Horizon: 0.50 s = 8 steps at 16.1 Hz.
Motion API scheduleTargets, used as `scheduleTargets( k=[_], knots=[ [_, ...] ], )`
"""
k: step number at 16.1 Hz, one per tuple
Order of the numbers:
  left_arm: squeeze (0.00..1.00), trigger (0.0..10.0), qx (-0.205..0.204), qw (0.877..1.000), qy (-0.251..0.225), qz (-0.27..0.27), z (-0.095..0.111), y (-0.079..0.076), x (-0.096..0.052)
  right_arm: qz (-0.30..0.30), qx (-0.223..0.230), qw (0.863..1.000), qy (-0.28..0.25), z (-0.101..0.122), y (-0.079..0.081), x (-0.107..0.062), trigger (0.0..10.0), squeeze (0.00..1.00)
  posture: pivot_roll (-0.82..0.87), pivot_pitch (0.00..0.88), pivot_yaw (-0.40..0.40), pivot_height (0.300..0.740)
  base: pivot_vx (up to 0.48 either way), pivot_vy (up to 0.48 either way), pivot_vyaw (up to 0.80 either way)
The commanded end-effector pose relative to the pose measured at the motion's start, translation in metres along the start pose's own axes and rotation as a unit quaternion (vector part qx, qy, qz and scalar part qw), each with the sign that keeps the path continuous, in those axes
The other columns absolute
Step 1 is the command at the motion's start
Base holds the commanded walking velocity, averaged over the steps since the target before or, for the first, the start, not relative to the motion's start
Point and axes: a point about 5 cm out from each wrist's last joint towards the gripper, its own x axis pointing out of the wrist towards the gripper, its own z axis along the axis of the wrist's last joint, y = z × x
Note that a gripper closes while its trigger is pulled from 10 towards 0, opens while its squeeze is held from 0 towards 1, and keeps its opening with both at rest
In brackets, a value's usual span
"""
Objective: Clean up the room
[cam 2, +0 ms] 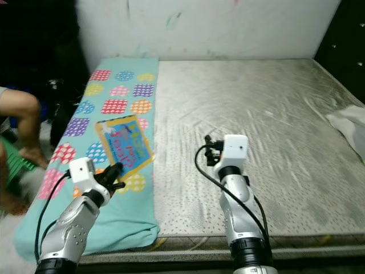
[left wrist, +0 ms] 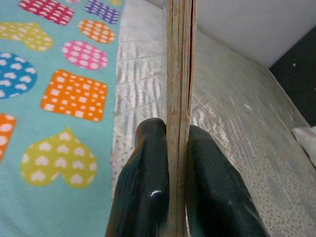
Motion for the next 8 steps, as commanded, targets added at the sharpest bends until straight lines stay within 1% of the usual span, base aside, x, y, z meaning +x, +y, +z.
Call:
scheduleTargets(
  k=[1, 3, 4, 6, 8],
  knots=[
    [0.00, 10.0, 0.008, 1.000, -0.024, -0.019, 0.0118, -0.0080, 0.0019, 0.000, -0.001, 1.000, -0.003, 0.0031, -0.0013, 0.0001, 10.0, 0.00, -0.12, 0.000, -0.001, 0.740, 0.000, 0.000, -0.80],
    [0.00, 10.0, 0.007, 1.000, -0.023, -0.018, 0.0119, -0.0081, 0.0016, 0.002, 0.000, 1.000, -0.007, 0.0040, -0.0019, -0.0001, 10.0, 0.00, -0.11, 0.000, 0.000, 0.740, 0.000, 0.000, -0.75],
    [0.00, 10.0, 0.006, 1.000, -0.022, -0.018, 0.0120, -0.0081, 0.0013, 0.003, 0.000, 1.000, -0.008, 0.0043, -0.0017, -0.0001, 10.0, 0.00, -0.11, 0.000, -0.001, 0.740, 0.000, 0.000, 0.00],
    [0.00, 10.0, 0.003, 1.000, -0.022, -0.016, 0.0114, -0.0085, 0.0009, 0.018, -0.027, 0.999, -0.015, 0.0057, 0.0011, -0.0011, 10.0, 0.00, -0.11, 0.000, -0.002, 0.740, 0.000, 0.000, 0.00],
    [0.00, 10.0, 0.002, 1.000, -0.020, -0.016, 0.0110, -0.0086, 0.0009, 0.019, -0.032, 0.999, -0.013, 0.0055, 0.0017, -0.0015, 10.0, 0.00, -0.11, 0.000, -0.005, 0.740, 0.000, 0.000, 0.79]
  ],
)
